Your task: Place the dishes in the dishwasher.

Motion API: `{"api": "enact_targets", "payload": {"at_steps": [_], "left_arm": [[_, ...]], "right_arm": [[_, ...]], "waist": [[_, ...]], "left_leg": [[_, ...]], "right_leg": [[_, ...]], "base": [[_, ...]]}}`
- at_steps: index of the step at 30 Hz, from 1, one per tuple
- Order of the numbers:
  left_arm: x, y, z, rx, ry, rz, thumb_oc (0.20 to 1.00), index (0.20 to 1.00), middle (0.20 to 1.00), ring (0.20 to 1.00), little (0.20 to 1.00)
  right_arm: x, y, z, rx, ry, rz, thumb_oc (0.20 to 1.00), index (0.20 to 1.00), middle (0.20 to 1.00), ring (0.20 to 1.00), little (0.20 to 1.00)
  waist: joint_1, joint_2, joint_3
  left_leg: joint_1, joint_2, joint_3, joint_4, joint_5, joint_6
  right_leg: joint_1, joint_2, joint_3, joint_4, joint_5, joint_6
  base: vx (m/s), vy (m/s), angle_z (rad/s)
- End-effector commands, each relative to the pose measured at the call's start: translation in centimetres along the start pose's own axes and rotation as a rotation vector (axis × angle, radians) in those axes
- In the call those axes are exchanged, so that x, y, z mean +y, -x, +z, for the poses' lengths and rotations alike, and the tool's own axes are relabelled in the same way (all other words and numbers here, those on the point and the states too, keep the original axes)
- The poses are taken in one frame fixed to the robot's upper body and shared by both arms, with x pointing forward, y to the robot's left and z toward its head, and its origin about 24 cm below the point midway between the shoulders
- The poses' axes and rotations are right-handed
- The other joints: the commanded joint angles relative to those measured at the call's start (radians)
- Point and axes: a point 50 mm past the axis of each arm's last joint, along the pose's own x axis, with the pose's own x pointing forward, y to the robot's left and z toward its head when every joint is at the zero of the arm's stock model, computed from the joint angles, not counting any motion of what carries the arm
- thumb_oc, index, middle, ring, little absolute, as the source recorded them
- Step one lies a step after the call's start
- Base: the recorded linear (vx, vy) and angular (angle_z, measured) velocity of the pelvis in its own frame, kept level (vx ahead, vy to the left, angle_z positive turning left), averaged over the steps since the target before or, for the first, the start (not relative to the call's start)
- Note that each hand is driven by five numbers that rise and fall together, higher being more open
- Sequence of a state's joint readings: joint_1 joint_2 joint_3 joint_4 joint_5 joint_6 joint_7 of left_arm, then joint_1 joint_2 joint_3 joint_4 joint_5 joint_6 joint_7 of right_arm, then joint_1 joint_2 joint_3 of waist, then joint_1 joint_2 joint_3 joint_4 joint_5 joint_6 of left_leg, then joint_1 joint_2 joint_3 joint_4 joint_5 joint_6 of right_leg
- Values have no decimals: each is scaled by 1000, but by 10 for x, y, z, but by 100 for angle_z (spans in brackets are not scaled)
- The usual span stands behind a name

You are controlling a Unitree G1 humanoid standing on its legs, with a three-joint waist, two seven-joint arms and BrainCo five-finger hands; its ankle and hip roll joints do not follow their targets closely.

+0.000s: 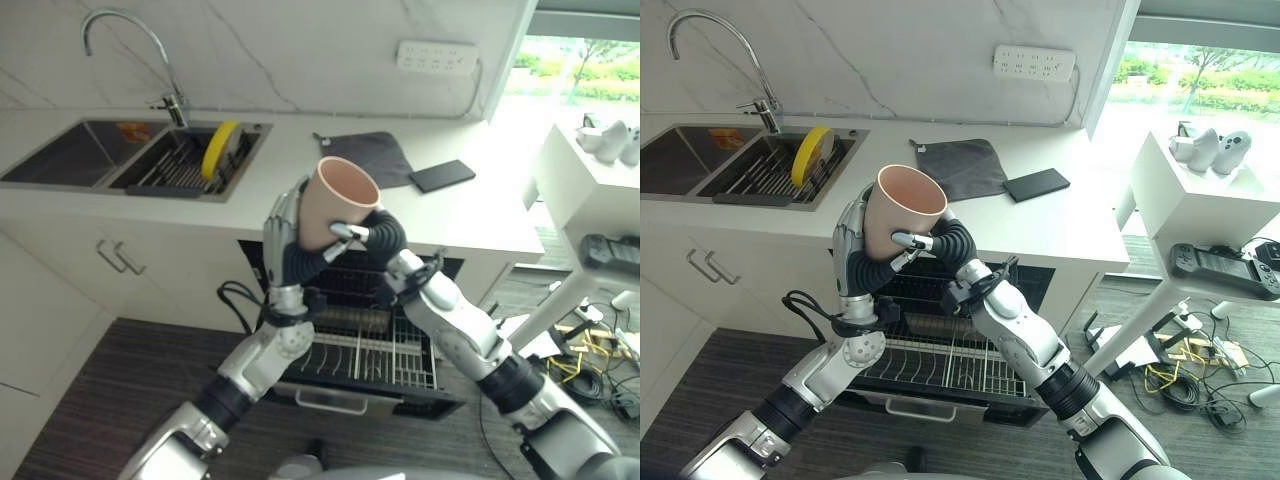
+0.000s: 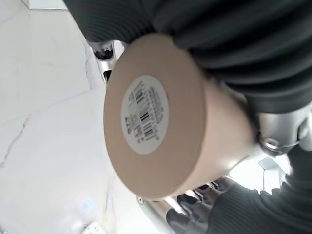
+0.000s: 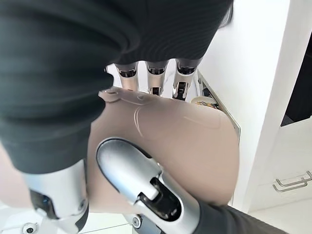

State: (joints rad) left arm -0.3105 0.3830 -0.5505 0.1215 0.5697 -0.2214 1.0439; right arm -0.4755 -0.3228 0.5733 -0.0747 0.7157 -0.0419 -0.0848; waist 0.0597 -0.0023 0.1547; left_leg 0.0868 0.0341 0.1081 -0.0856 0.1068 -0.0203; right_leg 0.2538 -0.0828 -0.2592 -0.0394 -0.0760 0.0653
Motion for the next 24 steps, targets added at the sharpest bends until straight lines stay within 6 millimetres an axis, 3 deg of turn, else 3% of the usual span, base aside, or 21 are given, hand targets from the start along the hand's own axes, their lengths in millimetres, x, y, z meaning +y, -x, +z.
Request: {"api": "enact_targets", "payload": {"at_steps": [1, 7, 8, 9, 10, 20, 24], "left_arm": [[-37, 4, 41, -261, 81, -256, 200, 200, 200, 200, 200], [-41, 10, 36, -235, 50, -324, 200, 200, 200, 200, 200], [-41, 11, 35, -231, 49, -323, 432, 432, 432, 432, 432], [-41, 12, 35, -234, 44, -323, 843, 843, 843, 843, 843], [-41, 12, 35, -232, 43, -323, 1000, 1000, 1000, 1000, 1000], [-39, 14, 28, -198, 29, -304, 1000, 1000, 1000, 1000, 1000], [-35, 13, 24, -176, 12, -283, 1000, 1000, 1000, 1000, 1000]], "right_arm": [[45, -32, 46, -220, 5, 213, 200, 200, 200, 200, 200], [45, -30, 47, -215, -5, 213, 200, 200, 200, 200, 200], [45, -30, 47, -213, -18, 207, 200, 200, 200, 200, 200], [44, -30, 48, -216, -35, 196, 200, 200, 200, 200, 200], [43, -30, 49, -220, -49, 184, 200, 200, 200, 200, 200], [30, -32, 56, -287, -149, 26, 200, 200, 200, 200, 200], [9, -26, 59, -354, -228, -141, 200, 200, 200, 200, 200]], "waist": [[21, -11, 13], [23, -11, 11], [23, -11, 12], [23, -10, 13], [23, -10, 14], [24, 2, 19], [18, 12, 16]], "left_leg": [[80, 40, 30, 97, -189, -13], [81, 35, 31, 97, -192, -8], [80, 34, 31, 98, -193, -7], [80, 34, 32, 98, -193, -6], [80, 33, 31, 98, -193, -5], [84, 30, 30, 94, -189, -4], [88, 29, 34, 84, -183, -2]], "right_leg": [[-73, -63, 17, 87, -9, 33], [-74, -67, 14, 88, -8, 35], [-74, -68, 14, 89, -8, 35], [-75, -68, 13, 90, -9, 36], [-75, -68, 13, 92, -8, 36], [-72, -71, 9, 96, -9, 34], [-70, -75, 5, 98, -9, 35]], "base": [[0, 0, 0], [0, 0, 0], [0, 0, 0], [0, 0, 0], [0, 0, 0], [-3, 1, 4], [-9, 10, 6]]}}
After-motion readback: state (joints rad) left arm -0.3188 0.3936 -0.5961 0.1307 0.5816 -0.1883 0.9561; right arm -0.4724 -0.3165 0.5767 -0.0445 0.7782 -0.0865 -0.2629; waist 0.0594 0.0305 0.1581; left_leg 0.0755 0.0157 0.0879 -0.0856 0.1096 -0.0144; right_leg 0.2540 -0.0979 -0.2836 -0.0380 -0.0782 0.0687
